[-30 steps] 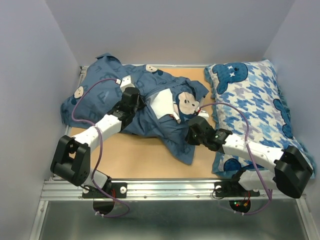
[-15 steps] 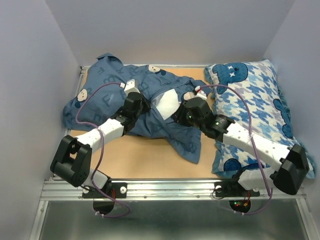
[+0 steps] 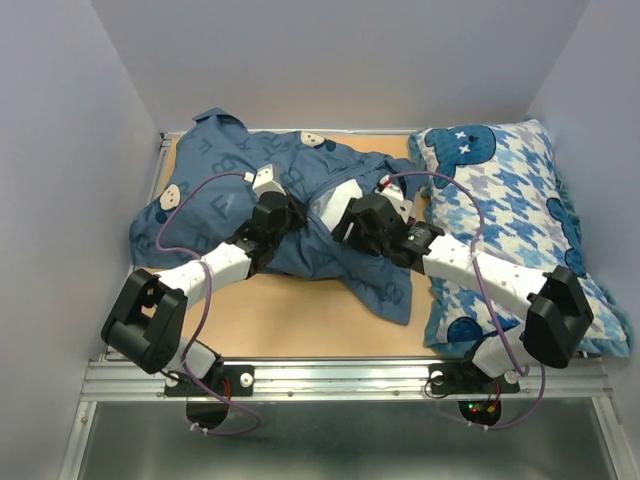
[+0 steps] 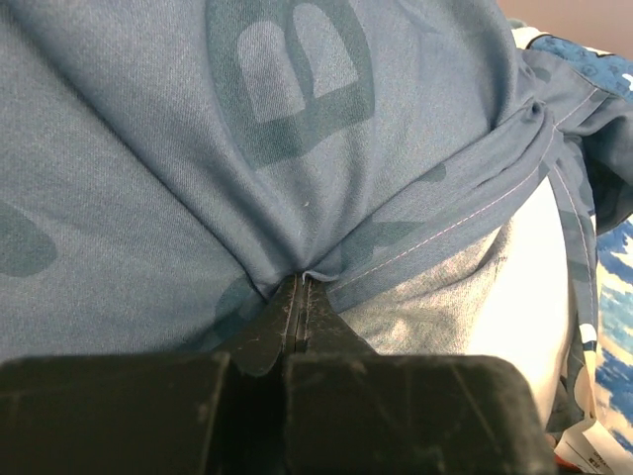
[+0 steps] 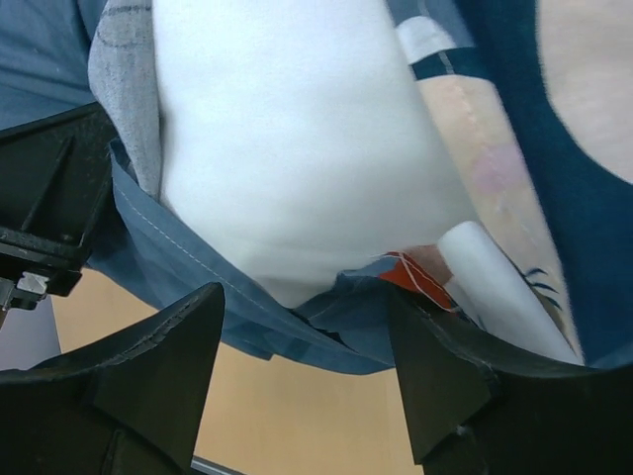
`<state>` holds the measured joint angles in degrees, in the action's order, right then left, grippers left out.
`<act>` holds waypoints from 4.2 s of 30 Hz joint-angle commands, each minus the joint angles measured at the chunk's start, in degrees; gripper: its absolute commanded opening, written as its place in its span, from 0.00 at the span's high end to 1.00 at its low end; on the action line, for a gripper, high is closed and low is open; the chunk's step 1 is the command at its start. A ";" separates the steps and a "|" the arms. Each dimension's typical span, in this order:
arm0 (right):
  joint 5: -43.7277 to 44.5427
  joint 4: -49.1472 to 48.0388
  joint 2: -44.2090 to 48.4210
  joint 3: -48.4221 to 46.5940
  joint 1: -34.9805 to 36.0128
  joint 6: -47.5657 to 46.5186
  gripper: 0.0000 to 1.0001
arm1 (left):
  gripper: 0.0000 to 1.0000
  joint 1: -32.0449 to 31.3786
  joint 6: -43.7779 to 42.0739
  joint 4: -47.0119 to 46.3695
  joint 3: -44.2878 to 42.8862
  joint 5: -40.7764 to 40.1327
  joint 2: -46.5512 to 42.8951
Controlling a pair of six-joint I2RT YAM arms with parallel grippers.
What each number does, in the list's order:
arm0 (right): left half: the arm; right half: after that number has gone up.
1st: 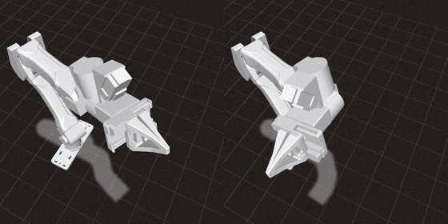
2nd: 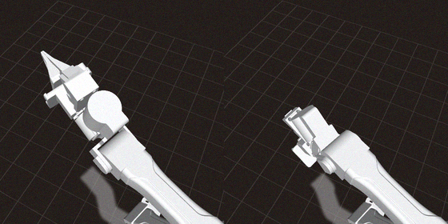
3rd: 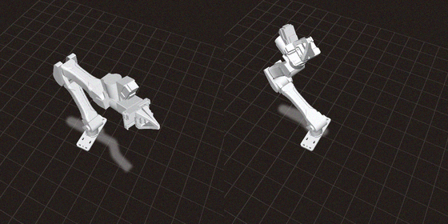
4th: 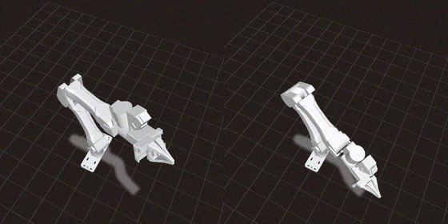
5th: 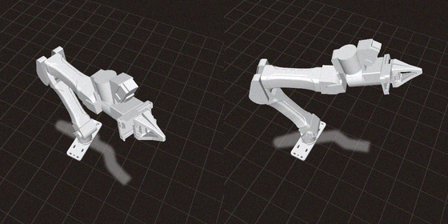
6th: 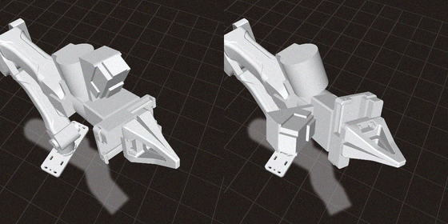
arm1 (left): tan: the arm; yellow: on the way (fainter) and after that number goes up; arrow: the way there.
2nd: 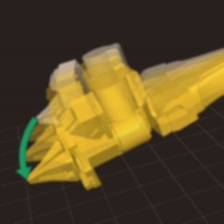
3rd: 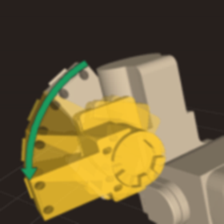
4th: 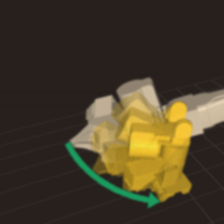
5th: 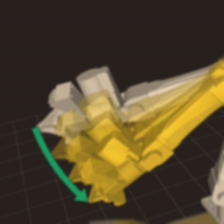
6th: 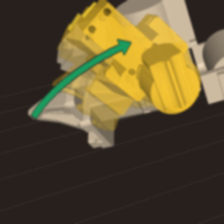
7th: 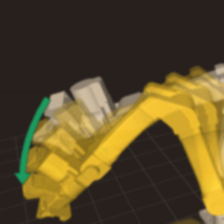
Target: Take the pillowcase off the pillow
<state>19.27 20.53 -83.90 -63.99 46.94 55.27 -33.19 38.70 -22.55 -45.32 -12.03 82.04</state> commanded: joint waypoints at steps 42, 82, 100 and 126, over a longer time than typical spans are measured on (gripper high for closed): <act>-10.73 -8.02 13.34 40.16 -10.46 2.93 0.99 | 1.00 5.24 1.56 10.23 1.02 0.78 1.37; -25.60 -47.52 9.81 42.36 -10.38 -4.38 0.99 | 0.21 -30.08 -13.04 38.46 -26.93 -9.68 0.22; -22.96 -41.72 15.34 42.63 -10.46 -5.34 0.99 | 0.12 -28.42 -6.36 39.95 -27.54 -24.61 16.75; -15.40 -33.89 13.86 43.34 -10.46 -3.24 1.00 | 1.00 -8.39 -16.46 37.04 -40.72 -4.59 7.53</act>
<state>1.76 -19.49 -66.87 -20.53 36.38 51.94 -46.04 25.26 18.24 -80.66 -13.56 96.51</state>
